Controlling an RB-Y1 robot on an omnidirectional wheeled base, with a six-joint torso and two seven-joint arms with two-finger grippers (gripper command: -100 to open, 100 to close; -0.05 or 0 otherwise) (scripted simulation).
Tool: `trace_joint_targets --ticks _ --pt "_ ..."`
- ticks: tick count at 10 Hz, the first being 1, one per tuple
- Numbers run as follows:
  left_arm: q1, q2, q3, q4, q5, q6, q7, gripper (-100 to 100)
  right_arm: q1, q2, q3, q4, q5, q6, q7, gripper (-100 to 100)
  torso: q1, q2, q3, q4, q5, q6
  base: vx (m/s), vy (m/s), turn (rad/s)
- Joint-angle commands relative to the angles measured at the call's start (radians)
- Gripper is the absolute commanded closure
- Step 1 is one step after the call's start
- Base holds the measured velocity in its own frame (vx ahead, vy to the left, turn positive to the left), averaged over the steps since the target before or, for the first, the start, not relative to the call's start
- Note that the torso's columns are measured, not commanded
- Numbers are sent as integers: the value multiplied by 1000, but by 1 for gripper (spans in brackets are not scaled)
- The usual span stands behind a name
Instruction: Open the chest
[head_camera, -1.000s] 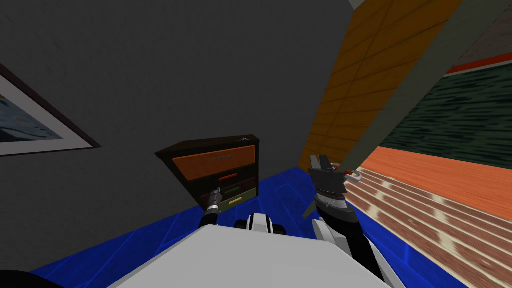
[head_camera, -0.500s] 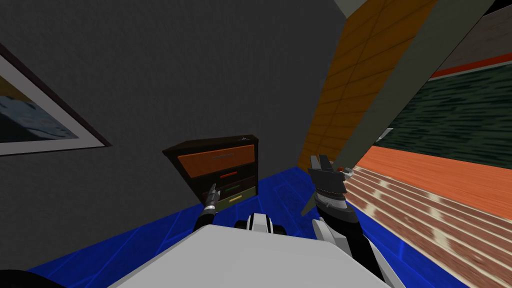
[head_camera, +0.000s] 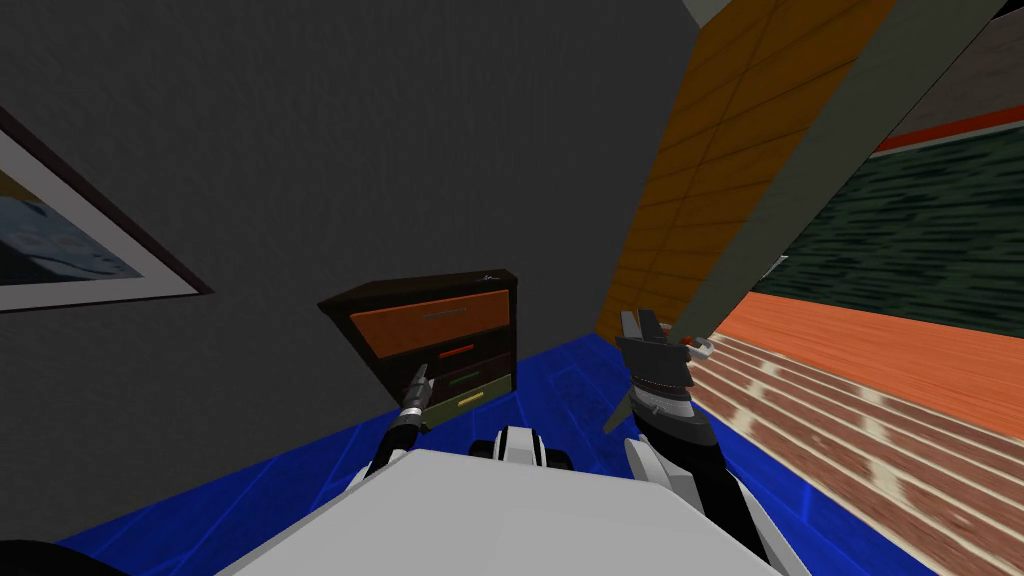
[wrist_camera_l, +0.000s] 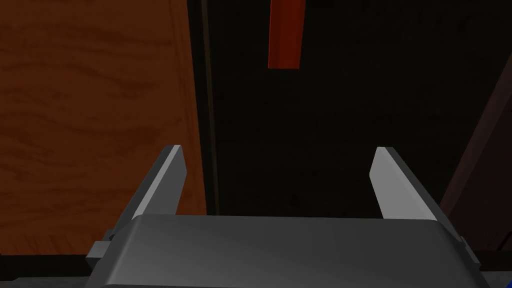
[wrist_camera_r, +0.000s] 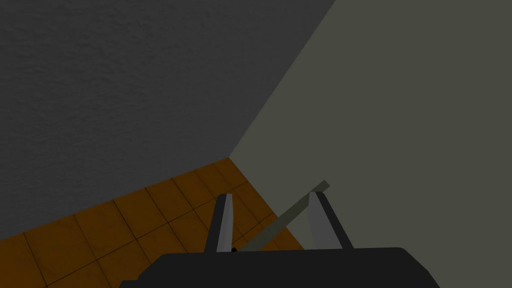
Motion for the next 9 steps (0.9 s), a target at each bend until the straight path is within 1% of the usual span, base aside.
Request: trace_joint_targets --ticks 1,2,3,5,6,9 --pt "-5 47 3 -3 2 24 0 -100 0 0 0 0 0 0 0 0 0 -1 -1 0 0 0 65 20 -7" --pt "-7 47 6 -15 4 41 1 -100 0 0 0 0 0 0 0 0 0 -2 -1 -1 0 0 99 34 -11" --pt "-7 33 10 -30 7 55 2 -100 0 0 0 0 0 0 0 0 1 -3 -2 -1 0 0 149 54 -12" --pt "-5 -22 15 -57 10 68 4 -100 0 0 0 0 0 0 0 0 0 -2 -1 -1 0 0 112 38 -8" --pt "-4 -39 16 -61 11 69 4 -100 0 0 0 0 0 0 0 0 -2 2 1 0 0 0 52 11 1" --pt "-4 -102 18 -71 12 74 5 -100 0 0 0 0 0 0 0 0 -1 3 2 1 0 0 11 3 -1"
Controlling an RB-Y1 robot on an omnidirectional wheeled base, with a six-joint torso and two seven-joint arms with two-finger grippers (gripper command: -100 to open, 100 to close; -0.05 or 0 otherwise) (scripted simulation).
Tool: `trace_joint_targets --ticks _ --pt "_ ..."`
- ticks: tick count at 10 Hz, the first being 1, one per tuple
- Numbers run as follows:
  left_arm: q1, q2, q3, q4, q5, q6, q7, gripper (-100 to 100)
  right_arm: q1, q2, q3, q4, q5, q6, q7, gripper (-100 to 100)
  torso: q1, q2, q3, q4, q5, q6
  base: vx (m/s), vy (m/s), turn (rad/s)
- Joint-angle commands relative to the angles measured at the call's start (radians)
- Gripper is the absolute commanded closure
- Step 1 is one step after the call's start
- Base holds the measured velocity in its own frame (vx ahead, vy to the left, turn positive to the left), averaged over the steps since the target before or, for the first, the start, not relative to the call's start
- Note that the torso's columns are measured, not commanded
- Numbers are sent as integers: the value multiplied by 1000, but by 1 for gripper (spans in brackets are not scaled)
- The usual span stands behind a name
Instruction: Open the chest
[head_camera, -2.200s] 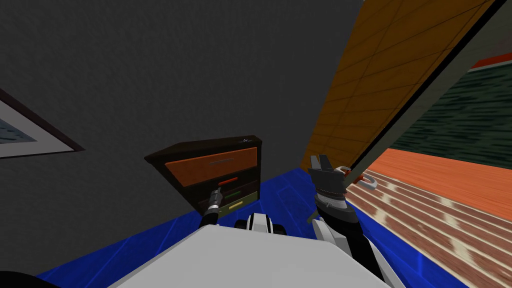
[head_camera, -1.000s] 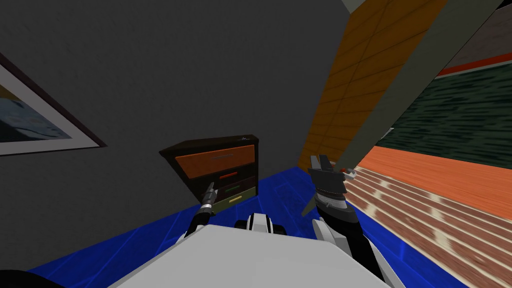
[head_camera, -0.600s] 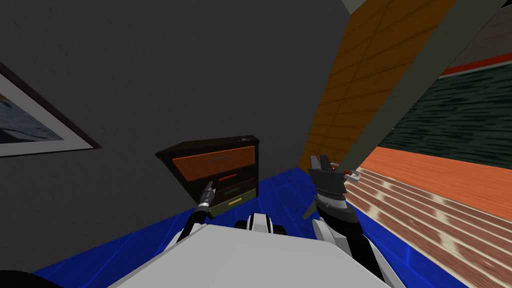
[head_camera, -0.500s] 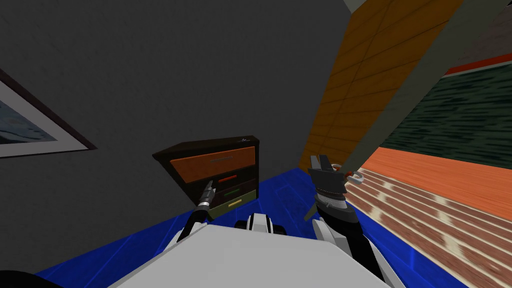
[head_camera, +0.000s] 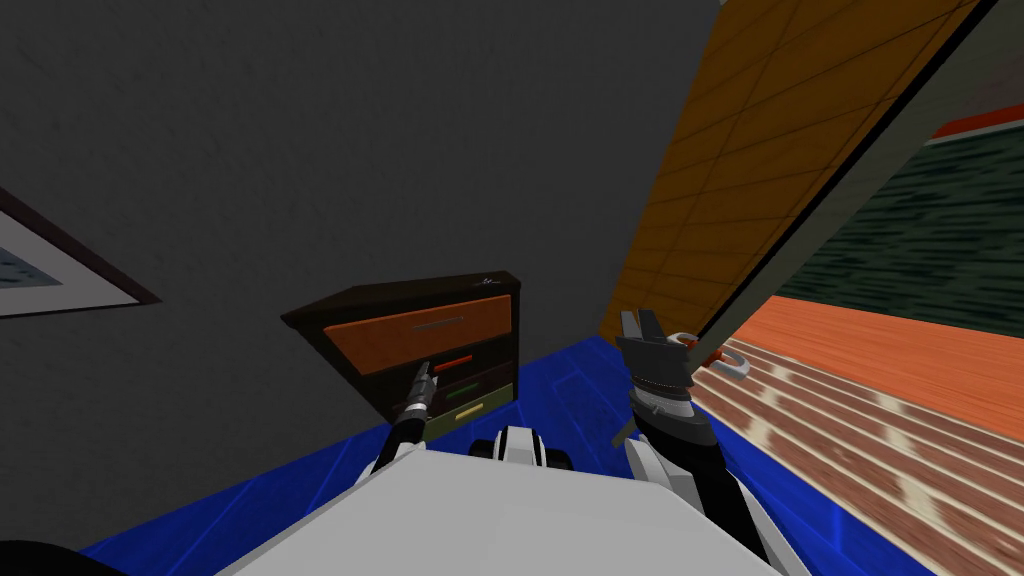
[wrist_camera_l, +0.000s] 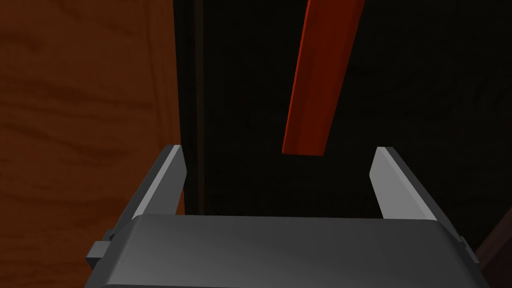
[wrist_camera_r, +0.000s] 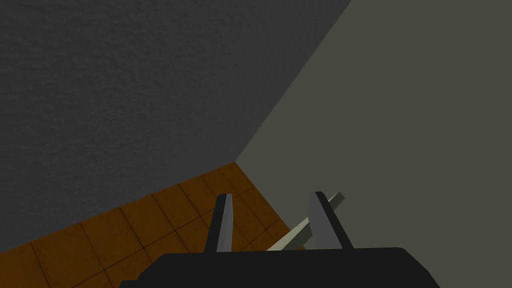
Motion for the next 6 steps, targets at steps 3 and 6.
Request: trace_joint_targets --ticks 3,6 --pt "3 -65 1 -9 1 3 0 -100 0 0 0 0 0 0 0 0 1 -3 -2 -1 0 0 2 1 0" --pt "14 -68 -3 -24 0 7 2 100 0 0 0 0 0 0 0 0 0 -3 -2 -1 0 0 -29 -18 1"
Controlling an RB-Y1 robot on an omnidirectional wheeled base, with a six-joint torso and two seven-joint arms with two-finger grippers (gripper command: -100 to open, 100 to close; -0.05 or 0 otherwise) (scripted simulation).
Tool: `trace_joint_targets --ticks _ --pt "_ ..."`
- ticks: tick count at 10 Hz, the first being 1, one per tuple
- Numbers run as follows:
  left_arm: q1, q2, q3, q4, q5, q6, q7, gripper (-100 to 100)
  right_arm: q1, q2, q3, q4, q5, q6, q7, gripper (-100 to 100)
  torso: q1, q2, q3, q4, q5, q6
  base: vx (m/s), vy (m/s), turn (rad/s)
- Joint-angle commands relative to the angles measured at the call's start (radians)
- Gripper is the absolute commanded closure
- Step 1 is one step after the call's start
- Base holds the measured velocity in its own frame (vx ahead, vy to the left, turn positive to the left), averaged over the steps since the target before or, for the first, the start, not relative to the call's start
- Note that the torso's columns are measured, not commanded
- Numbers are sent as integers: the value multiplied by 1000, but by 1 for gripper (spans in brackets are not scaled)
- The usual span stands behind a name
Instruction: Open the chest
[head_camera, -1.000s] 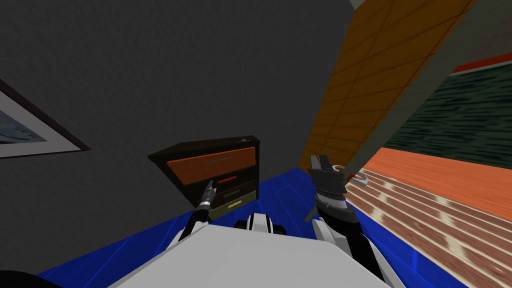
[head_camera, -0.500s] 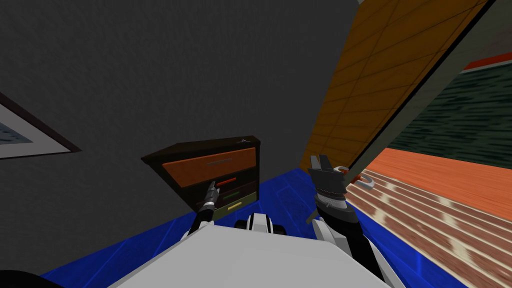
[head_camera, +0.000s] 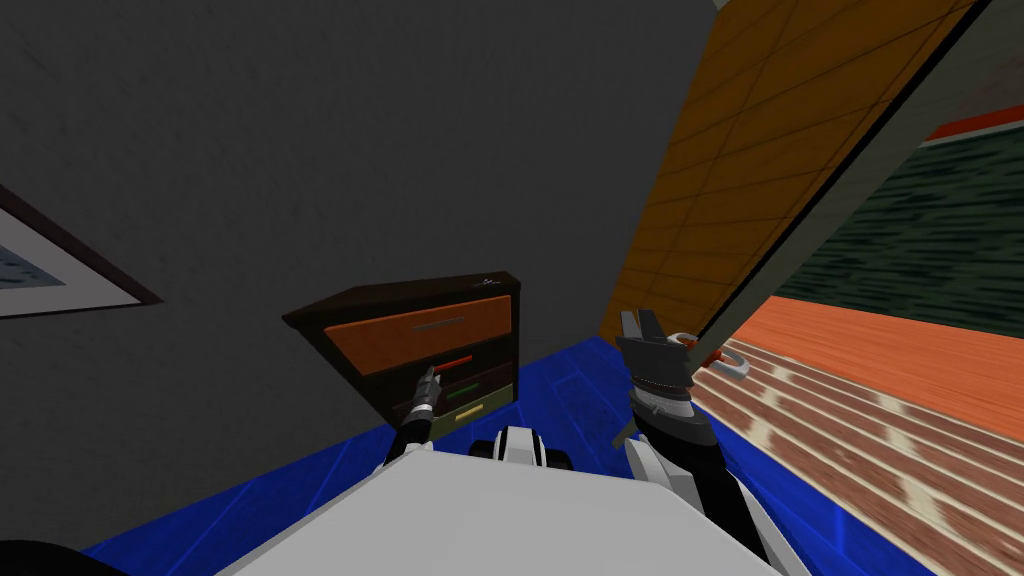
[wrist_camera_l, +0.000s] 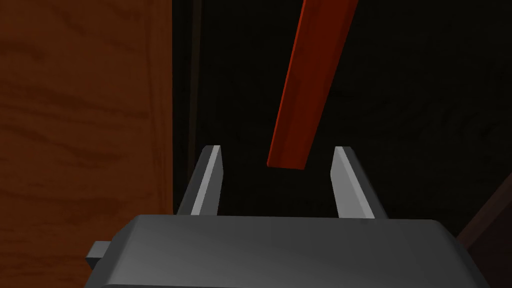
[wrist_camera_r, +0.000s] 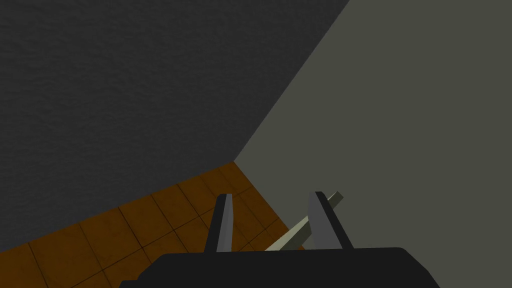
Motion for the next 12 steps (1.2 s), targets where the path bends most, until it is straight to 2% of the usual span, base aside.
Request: trace_joint_targets --ticks 1,4,5,10,11,12 --pt "17 -1 -6 -23 -1 6 2 100 0 0 0 0 0 0 0 0 -3 4 2 1 -1 0 -164 -109 8" --pt "26 -2 -9 -33 -1 9 4 100 -1 0 0 0 0 0 0 0 1 3 2 1 0 0 -172 -71 6" --pt "26 36 -9 -32 -1 9 4 -100 0 0 0 0 0 0 0 0 4 -5 -3 -1 1 0 -22 -8 -2" --pt "20 149 -10 -17 -1 10 3 -100 0 0 0 0 0 0 0 0 -1 1 1 0 0 0 23 11 0" --pt "18 162 -9 -12 -1 10 3 -100 0 0 0 0 0 0 0 0 0 1 1 0 0 0 35 23 0" --pt "8 137 -6 1 2 6 4 -100 0 0 0 0 0 0 0 0 0 0 0 0 0 0 109 57 -1"
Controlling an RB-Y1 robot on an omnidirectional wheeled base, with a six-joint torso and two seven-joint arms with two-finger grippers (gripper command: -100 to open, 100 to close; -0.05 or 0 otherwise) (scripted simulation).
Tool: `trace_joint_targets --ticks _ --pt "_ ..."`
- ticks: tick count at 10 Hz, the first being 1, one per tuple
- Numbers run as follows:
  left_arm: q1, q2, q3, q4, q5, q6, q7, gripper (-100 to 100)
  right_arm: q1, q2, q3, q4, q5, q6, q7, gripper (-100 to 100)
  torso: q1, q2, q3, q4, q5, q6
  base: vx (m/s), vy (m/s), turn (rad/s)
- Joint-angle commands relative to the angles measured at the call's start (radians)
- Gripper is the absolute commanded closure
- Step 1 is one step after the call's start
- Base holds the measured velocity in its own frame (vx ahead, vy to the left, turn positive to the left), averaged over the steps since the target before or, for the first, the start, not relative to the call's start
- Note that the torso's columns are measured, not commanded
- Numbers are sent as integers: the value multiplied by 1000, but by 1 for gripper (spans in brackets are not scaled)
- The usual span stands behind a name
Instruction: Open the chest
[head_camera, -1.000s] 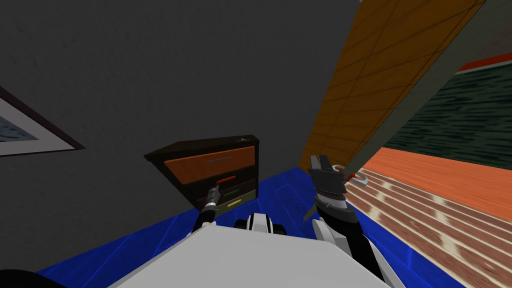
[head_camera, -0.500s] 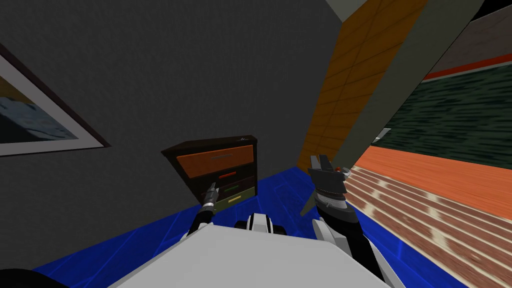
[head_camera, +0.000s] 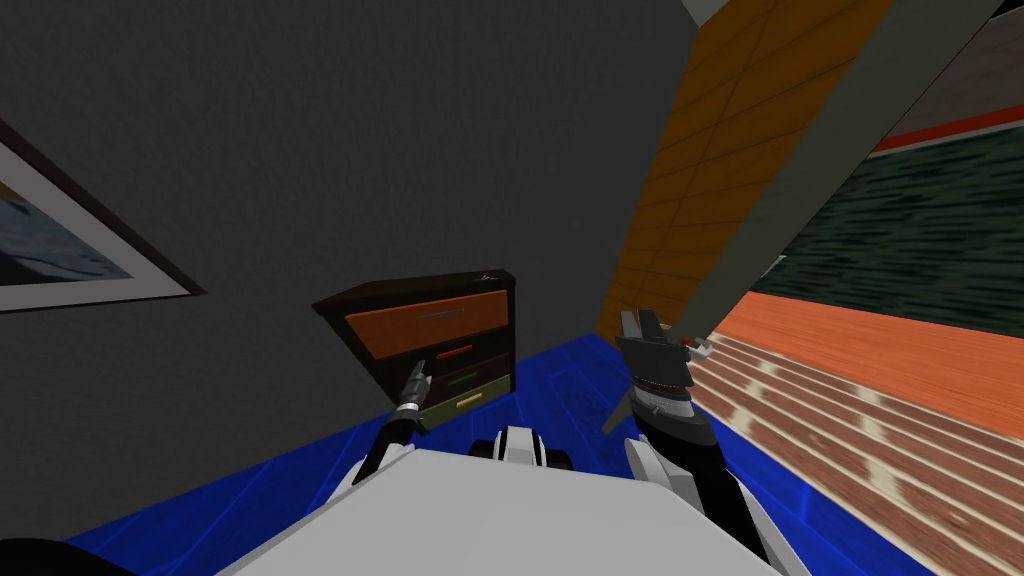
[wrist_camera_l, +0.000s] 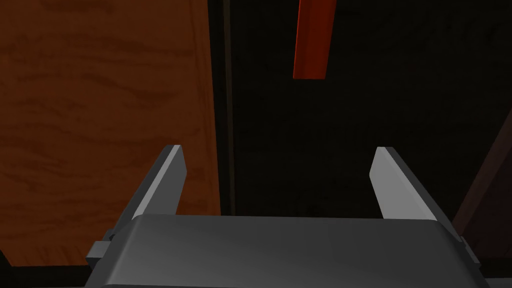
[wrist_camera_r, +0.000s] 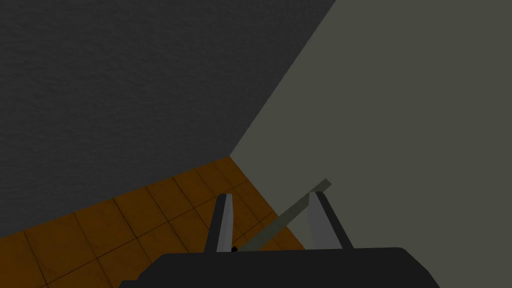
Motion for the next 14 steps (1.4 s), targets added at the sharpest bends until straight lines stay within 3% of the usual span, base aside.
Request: trace_joint_targets --ticks 1,4,8,9,14 --pt "-15 8 4 22 3 -4 1 -100 0 0 0 0 0 0 0 0 1 -4 -2 -1 0 0 153 88 -4" --pt "-22 -67 9 26 6 -10 3 -100 0 0 0 0 0 0 0 0 -2 0 0 0 0 0 118 64 -1" --pt "-23 -157 10 24 7 -12 3 -100 0 0 0 0 0 0 0 0 0 1 1 0 0 0 4 -6 0" --pt "-23 -147 9 29 7 -15 3 -100 0 0 0 0 0 0 0 0 1 -1 0 0 0 0 0 0 0" --pt "-142 -173 101 101 12 13 -46 -100 0 0 0 0 0 0 0 0 0 1 1 0 0 0 -48 21 -103"
